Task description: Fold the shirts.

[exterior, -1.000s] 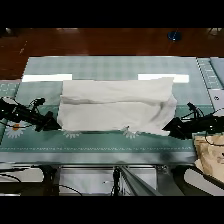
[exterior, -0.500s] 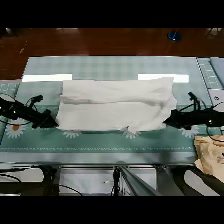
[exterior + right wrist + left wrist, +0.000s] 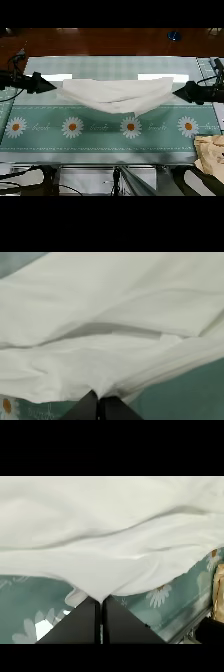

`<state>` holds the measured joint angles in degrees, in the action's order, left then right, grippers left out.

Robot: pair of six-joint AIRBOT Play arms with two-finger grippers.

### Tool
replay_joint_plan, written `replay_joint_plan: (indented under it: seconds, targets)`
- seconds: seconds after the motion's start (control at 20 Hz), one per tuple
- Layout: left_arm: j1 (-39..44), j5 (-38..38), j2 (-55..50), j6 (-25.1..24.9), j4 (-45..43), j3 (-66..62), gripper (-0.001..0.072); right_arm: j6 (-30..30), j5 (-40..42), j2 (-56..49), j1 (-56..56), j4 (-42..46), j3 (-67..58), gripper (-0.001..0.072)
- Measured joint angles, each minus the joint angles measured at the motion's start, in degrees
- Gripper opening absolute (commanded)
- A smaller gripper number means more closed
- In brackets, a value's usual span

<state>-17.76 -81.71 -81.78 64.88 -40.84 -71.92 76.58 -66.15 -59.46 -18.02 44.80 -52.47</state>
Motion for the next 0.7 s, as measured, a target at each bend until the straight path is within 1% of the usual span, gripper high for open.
replay_joint_plan:
  seconds: [0.15,0.4,0.7]
  targets:
    - [2.80,5.18,0.09,0.24,1.25,-2.25,0.0028,0.17,3.63,-2.67,0.00,-0.87,-3.89,0.0016]
    - [3.96,13.84,-0.68,0.35,1.99,-3.41,0.0028,0.20,7.56,-10.25,0.00,-1.29,-11.08,0.0016]
    - [4.20,20.57,-4.96,0.35,2.12,-3.65,0.0028,0.26,13.22,-19.23,0.00,-2.69,-15.87,0.0016]
